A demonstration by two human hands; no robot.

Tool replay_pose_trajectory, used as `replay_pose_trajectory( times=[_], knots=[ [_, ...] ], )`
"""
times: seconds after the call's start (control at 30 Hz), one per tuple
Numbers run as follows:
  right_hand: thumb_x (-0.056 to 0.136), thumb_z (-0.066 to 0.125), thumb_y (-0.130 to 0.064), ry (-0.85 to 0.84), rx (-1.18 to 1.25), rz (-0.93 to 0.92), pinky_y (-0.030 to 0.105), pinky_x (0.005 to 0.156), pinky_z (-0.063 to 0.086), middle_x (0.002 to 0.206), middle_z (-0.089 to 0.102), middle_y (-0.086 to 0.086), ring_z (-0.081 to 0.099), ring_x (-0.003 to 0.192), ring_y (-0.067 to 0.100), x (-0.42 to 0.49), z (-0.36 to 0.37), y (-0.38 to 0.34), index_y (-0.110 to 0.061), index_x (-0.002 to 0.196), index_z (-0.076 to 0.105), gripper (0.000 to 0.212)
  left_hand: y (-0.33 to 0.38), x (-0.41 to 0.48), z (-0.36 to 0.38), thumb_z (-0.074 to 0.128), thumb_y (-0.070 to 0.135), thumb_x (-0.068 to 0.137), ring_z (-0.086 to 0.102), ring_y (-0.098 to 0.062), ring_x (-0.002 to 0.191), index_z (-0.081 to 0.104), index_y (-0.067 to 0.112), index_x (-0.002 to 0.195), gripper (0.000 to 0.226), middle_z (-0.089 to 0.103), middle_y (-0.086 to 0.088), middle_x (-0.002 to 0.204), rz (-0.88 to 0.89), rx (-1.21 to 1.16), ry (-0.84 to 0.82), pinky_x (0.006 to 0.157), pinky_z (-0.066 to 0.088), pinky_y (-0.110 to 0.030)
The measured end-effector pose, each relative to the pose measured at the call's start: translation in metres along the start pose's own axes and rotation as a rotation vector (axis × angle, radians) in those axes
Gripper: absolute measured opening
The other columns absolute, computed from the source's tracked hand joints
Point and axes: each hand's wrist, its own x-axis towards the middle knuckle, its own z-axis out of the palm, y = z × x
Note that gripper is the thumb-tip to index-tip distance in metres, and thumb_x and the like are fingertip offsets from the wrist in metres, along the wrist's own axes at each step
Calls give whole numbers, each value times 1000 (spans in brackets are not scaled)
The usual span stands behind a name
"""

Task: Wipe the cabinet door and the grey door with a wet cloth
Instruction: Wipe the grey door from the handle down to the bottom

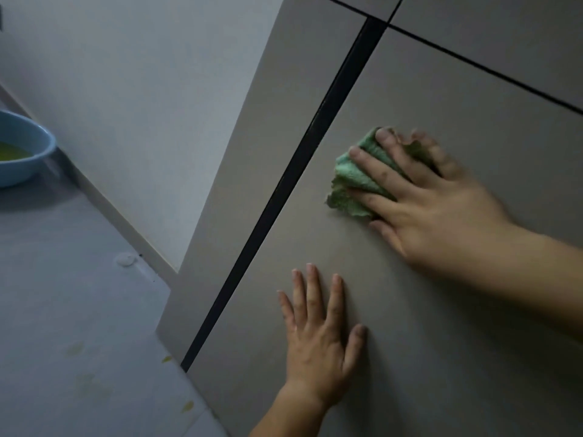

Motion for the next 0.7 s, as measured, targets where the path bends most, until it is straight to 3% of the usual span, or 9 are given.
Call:
replay_pose_trajectory(
  times=[0.07, 0.17, 0.23, 0.3, 0.37, 0.47, 0.57, 0.63, 0.7],
  knots=[
    [97, 42, -42, 40, 34, 114, 59, 124, 13, 166, 24, 12, 19, 153, 42, -4, -12, 24, -16, 145, 54, 56, 1, 1, 0, 31, 57, 102, -3, -43, 156, 4, 23, 164, 76, -2, -19, 171, -2, -7, -3, 117, 10, -64],
    [97, 36, -45, 44, 70, 342, 57, 121, -6, 169, 13, 12, 7, 155, 42, 3, -20, 38, -21, 156, 37, 64, 3, 2, 1, 33, 56, 102, -6, -41, 157, 2, 25, 164, 77, -6, -17, 171, -19, -16, -8, 118, 8, -63],
    [99, 38, -42, 54, 56, 261, 58, 123, -3, 169, 15, 14, 8, 154, 43, -17, -11, 9, -19, 156, 38, 61, 3, 1, 1, 37, 54, 100, -7, -40, 157, 1, 26, 164, 79, -7, -15, 171, -26, -31, -14, 118, 7, -63],
    [101, 43, -34, 32, 83, 93, 59, 124, 15, 167, 23, 12, 18, 153, 41, -60, 7, -31, -17, 144, 55, 48, 1, 0, 1, 37, 54, 99, -7, -40, 157, -1, 27, 164, 80, -7, -15, 171, -30, -31, -22, 118, 7, -64],
    [100, 47, -31, -15, 132, -10, 56, 122, 22, 166, 25, 9, 22, 153, 37, -95, 9, -46, -18, 133, 66, 40, 1, 1, -1, 37, 55, 99, -8, -40, 157, -2, 28, 164, 80, -9, -14, 171, -26, -39, -32, 119, 7, -66],
    [97, 51, -33, -6, 152, 83, 55, 123, 20, 167, 23, 7, 20, 154, 35, -100, 0, -28, -21, 134, 65, 41, 1, 0, -4, 38, 53, 98, -10, -39, 157, -3, 28, 163, 81, -12, -12, 171, -25, -47, -55, 119, 5, -67],
    [97, 46, -39, -14, 98, 275, 59, 124, 12, 169, 16, 11, 12, 155, 40, -88, -7, -22, -24, 152, 45, 58, 2, 1, -6, 39, 51, 98, -10, -38, 157, -3, 28, 163, 81, -10, -12, 171, -31, -61, -77, 120, 5, -67],
    [97, 46, -38, -43, 156, 226, 60, 124, 13, 168, 16, 14, 12, 155, 41, -88, -3, -44, -21, 152, 45, 58, 3, 0, -11, 40, 50, 98, -8, -36, 158, 3, 28, 164, 78, -6, -13, 172, -38, -96, -81, 120, 9, -70],
    [94, 50, -37, -95, 247, 97, 57, 124, 15, 167, 20, 14, 14, 155, 38, -89, 2, -67, -19, 143, 57, 52, 4, 2, -18, 38, 49, 100, -3, -35, 158, 10, 23, 163, 74, 0, -13, 172, -27, -142, -51, 119, 16, -72]
  ],
)
